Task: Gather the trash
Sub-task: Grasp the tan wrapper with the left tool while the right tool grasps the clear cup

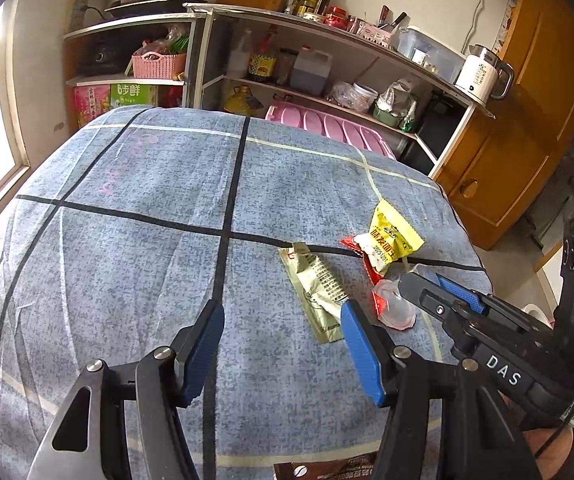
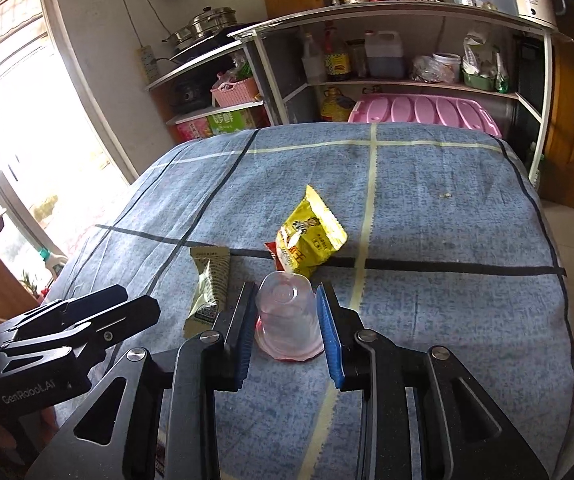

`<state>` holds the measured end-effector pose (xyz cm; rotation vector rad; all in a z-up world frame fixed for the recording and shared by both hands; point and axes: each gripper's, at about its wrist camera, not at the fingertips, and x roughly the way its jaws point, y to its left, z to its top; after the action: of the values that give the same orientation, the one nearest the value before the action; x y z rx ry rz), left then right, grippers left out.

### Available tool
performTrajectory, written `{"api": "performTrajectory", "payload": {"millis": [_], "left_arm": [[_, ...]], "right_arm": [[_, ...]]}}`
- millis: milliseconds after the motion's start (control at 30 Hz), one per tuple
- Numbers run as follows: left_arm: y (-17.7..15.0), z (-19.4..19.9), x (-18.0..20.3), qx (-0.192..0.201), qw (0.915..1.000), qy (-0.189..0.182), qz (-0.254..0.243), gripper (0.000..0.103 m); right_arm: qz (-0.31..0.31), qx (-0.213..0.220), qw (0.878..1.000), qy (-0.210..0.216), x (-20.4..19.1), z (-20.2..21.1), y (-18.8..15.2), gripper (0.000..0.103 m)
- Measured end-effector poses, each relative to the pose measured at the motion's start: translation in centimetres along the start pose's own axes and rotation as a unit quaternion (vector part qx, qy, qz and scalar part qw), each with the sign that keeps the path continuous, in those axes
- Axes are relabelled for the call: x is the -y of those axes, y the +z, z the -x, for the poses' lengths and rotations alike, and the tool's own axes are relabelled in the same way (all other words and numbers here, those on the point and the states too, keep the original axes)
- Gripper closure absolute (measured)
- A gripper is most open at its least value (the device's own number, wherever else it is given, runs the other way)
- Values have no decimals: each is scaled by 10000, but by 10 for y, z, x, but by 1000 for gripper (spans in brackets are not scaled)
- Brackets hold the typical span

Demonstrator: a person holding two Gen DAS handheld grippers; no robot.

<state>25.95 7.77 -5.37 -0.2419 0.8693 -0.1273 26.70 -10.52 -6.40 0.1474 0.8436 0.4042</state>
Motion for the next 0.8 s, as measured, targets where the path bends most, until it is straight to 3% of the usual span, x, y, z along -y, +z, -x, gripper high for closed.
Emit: {"api": "performTrajectory", "payload": {"millis": [233,567,633,800], "left_arm": [[13,-24,21,-153,9998,-45,-82,43],[10,-47,37,-288,9985,382,-282,45],[10,-47,36,-276,9983,423,-289,57],[11,-48,34,-247,9981,460,-313,71]], "right_arm": [[-220,72,9997,-7,13,15,-5,72],[-367,175,9992,-49,19,21,-9,72],[-373,197,9991,-65,19,23,-11,72],[-407,200,9989,-77,20,26,-13,72]]}}
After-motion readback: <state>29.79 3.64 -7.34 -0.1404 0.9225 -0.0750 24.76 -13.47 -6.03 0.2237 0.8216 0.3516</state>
